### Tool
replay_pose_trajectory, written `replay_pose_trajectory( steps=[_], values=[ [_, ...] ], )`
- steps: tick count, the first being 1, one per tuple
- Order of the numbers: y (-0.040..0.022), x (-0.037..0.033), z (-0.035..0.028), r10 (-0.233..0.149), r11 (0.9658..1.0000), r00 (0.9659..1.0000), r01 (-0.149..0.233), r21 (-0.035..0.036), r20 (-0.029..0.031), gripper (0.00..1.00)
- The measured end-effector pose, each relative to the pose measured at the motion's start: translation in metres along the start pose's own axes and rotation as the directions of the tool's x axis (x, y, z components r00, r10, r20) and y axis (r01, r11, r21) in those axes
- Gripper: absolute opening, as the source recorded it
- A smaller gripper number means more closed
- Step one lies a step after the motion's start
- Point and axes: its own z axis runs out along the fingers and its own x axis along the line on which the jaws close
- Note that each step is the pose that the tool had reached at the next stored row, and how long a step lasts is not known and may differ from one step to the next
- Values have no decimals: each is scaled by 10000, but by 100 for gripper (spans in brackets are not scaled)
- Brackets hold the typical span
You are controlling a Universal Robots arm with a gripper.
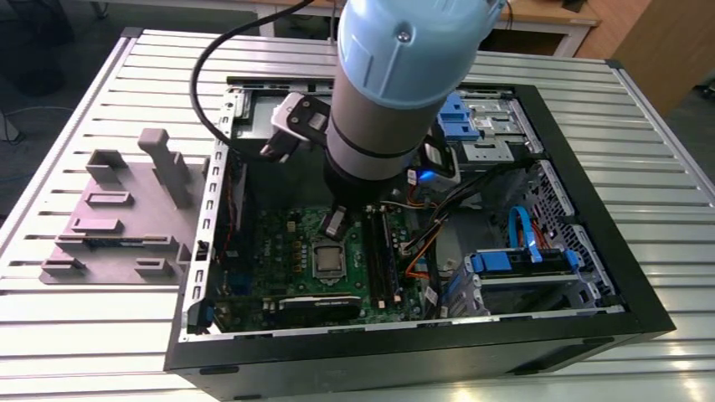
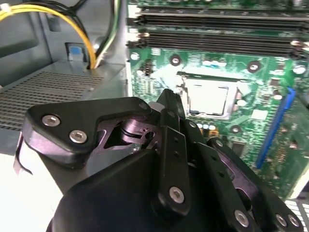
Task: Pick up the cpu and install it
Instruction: 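Install the first cpu locking lever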
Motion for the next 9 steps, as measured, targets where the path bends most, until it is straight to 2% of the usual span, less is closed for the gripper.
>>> replay_pose_trajectory(
  steps=[3, 7, 9],
  values=[
    [-24, 48, -13, 0, 10000, 10000, 0, 0, 0, 11],
    [-25, 51, -13, 5, 10000, 10000, -5, 1, 1, 11],
    [-28, 54, -8, 140, 9999, 9999, -140, 27, 24, 11]
  ],
)
